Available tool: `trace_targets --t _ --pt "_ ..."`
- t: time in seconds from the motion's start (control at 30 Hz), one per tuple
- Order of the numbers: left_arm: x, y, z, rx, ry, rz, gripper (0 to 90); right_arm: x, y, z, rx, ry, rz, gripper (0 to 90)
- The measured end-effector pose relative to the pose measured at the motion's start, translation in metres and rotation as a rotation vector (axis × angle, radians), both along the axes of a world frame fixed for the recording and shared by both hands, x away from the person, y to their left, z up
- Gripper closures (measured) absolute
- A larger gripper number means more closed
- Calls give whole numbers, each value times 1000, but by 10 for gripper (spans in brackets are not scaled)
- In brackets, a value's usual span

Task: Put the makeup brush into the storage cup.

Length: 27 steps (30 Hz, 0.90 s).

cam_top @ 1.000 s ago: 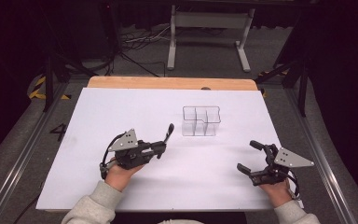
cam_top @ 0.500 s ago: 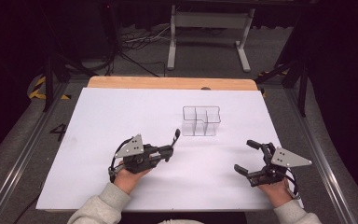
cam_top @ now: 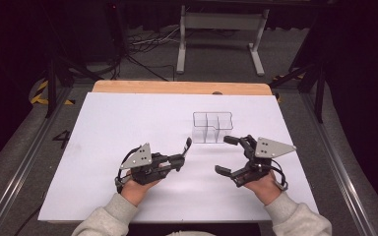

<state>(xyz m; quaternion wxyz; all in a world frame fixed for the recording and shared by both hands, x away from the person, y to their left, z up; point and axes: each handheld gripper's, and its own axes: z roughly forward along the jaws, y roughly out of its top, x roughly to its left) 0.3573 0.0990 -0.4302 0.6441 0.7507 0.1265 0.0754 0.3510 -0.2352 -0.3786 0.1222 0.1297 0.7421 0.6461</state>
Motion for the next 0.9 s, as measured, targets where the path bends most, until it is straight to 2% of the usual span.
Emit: trace_targets --t 0.03,0.13,0.23,0.3,0.47,0.5,0.53,0.63,0.7,0.9 --pt "0 0 0 -2 2 0 789 0 0 0 0 0 0 45" --pt "-1 0 1 1 -1 0 789 4 26 2 -19 -2 44 87" --pt "-2 0 1 3 -1 -1 789 6 36 1 -26 4 58 111" --pt "-2 1 1 4 -1 -1 789 8 45 -1 -30 26 67 145" --pt "-3 0 1 7 -6 -2 789 11 62 -3 -9 46 77 273" --pt "-3 0 1 9 -4 -2 789 11 68 -3 -21 40 81 335" --pt "-3 0 1 9 -4 -2 789 11 68 -3 -21 40 81 335" --pt "-4 0 1 9 -11 -2 789 12 72 -4 -28 51 80 427" --pt "-4 0 1 11 -11 -1 789 14 73 -5 -16 73 79 508" --pt "-4 0 0 12 -13 -2 789 17 69 -7 5 102 88 657"
